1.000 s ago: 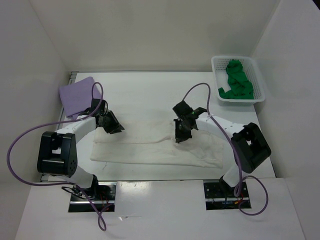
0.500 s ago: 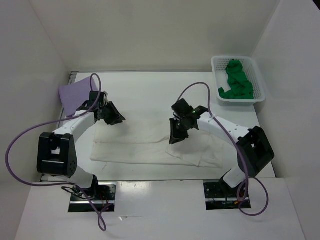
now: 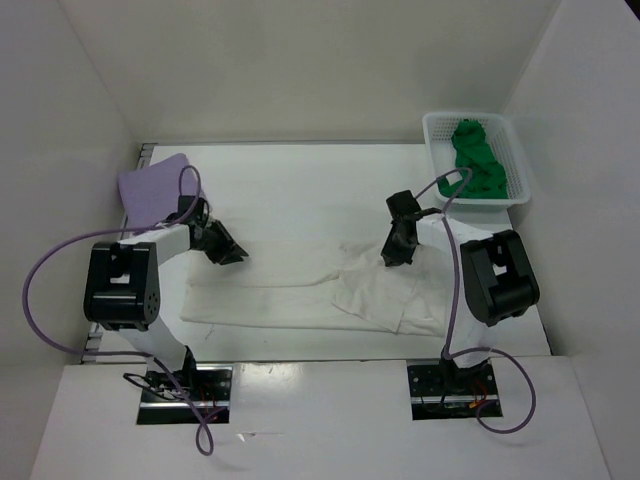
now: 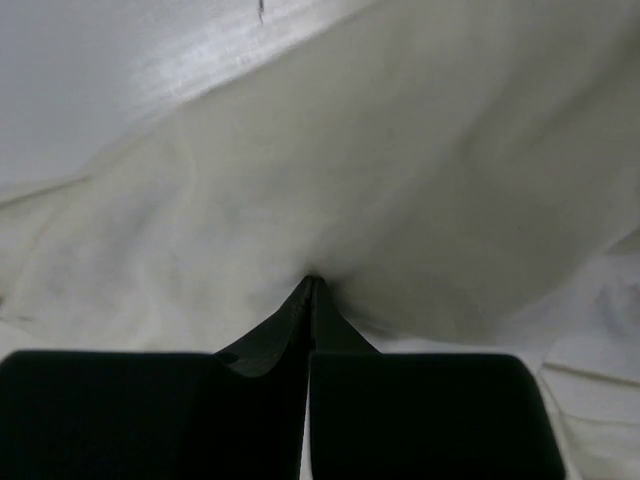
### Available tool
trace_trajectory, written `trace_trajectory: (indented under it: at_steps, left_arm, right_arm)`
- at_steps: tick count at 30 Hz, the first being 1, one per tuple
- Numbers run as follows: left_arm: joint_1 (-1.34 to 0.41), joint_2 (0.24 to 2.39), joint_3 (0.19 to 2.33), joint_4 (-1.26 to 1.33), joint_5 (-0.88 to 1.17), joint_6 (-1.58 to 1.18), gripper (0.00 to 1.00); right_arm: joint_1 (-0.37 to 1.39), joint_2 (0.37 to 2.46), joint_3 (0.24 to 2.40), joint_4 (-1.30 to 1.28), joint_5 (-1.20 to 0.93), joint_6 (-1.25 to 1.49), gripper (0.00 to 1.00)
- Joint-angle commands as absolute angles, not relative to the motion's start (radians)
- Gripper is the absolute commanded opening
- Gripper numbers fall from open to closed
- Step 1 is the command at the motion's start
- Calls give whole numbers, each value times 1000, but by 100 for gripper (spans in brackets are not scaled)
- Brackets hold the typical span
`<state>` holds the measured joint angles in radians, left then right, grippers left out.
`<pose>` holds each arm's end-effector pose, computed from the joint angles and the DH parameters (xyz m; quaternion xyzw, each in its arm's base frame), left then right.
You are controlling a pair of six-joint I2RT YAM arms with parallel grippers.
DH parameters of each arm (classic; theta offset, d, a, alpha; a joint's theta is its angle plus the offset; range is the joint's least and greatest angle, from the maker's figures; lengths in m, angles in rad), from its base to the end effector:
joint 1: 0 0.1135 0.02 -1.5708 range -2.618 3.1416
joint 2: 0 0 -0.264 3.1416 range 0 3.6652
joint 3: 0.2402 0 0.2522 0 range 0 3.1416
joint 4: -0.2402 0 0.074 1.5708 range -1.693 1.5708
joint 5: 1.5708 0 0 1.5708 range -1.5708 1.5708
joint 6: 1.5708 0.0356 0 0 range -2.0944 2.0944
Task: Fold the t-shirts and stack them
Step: Fold the other side of the tshirt into a rectangle, then rotate the tshirt 90 degrees
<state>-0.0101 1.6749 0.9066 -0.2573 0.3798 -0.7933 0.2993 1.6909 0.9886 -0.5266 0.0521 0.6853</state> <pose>0.3206 -0.0164 0.1574 -0.3140 0.8936 -0.2707 0.1723 0.3007 0.0908 0.1599 0.1933 0.9659 0.0578 0.1620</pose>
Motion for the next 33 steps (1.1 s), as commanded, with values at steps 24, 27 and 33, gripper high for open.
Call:
trace_trajectory:
  at_steps: [24,27,33]
  left_arm:
    - [10,1296,923,-270,466,-872,34]
    - [-14,1296,923,-270,457,-841,34]
    - [-34,1240,865,-333,483,-782,35]
  right_arm:
    - [360,1580,905,-491,10,813,3]
    - [399,1650,893,-460,-12,836,3]
    - [410,1967,1181,-449,-25,769,2]
